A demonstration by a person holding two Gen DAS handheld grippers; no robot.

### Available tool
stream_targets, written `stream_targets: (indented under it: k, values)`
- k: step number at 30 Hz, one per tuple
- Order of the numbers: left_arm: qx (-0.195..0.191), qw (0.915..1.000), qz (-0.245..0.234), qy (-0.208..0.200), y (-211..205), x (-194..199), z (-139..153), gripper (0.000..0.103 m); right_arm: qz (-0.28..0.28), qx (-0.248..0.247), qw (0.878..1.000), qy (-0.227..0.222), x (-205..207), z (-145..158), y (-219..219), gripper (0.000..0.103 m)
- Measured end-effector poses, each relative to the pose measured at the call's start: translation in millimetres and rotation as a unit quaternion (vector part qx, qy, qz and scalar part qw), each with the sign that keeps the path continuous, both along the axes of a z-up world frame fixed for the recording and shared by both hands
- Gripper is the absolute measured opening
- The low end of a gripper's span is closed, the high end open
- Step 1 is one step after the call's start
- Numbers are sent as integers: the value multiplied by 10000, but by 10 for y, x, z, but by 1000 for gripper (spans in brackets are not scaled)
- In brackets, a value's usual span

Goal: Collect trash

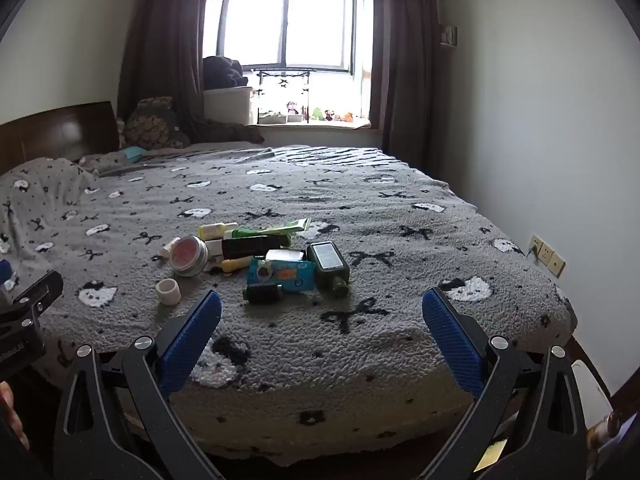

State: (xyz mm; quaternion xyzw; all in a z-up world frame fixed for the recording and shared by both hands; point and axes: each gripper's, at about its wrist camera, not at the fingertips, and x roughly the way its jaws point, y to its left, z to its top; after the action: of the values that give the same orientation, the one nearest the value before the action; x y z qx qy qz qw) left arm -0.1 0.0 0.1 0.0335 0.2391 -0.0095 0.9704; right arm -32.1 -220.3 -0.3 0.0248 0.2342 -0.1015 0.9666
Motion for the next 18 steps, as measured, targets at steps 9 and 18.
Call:
stream_targets:
  k: [9,18]
  values:
    - [-15,10000,4,-31,4,-11,34,95,34,-14,10000,-9,7,29,7,100]
    - [-51,10000,-5,-64,-17,-18,74,95,8,57,9999,-127,-61,68,-11,100]
